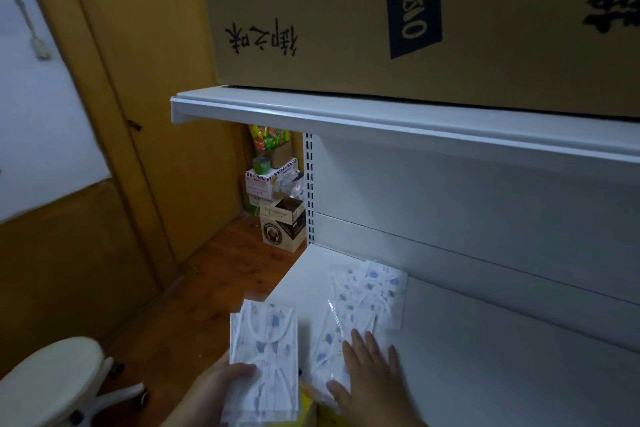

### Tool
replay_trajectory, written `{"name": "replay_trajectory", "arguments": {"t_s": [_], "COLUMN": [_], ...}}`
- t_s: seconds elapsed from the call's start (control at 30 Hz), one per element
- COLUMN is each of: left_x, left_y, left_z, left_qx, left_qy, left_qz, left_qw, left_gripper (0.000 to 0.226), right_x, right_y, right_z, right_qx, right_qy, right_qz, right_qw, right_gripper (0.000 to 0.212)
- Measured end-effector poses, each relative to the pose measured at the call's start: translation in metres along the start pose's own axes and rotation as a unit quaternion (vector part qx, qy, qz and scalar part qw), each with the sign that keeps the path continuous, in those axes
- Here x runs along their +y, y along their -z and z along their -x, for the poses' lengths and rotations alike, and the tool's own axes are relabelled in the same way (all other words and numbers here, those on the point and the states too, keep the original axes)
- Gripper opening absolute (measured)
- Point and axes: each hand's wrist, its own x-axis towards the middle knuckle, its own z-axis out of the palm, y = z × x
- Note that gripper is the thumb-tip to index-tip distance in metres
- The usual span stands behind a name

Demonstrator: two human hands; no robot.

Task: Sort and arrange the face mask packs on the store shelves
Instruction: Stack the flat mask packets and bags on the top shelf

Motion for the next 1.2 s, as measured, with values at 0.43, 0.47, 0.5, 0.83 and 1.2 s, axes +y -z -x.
{"name": "replay_trajectory", "arguments": {"t_s": [0.43,0.47,0.5,0.83,1.2], "left_x": [-0.005,-0.006,-0.006,-0.009,-0.001], "left_y": [-0.026,-0.033,-0.041,-0.045,-0.035], "left_z": [0.002,0.002,0.004,-0.004,-0.007], "left_qx": [0.025,0.006,-0.015,0.033,-0.009], "left_qy": [-0.004,0.014,0.022,-0.021,-0.034], "left_qz": [-0.009,0.008,0.02,-0.059,-0.202], "left_qw": [1.0,1.0,0.999,0.997,0.979], "left_gripper": [0.014,0.027,0.034,0.041,0.062], "right_x": [-0.008,-0.014,-0.017,0.029,0.076], "right_y": [0.034,0.036,0.033,0.012,-0.004], "right_z": [0.011,0.012,0.012,-0.034,-0.061], "right_qx": [0.139,0.088,0.035,-0.077,-0.031], "right_qy": [0.114,0.128,0.129,0.003,-0.177], "right_qz": [-0.203,-0.171,-0.123,-0.091,0.013], "right_qw": [0.963,0.973,0.983,0.993,0.984], "right_gripper": [0.021,0.044,0.069,0.058,0.042]}}
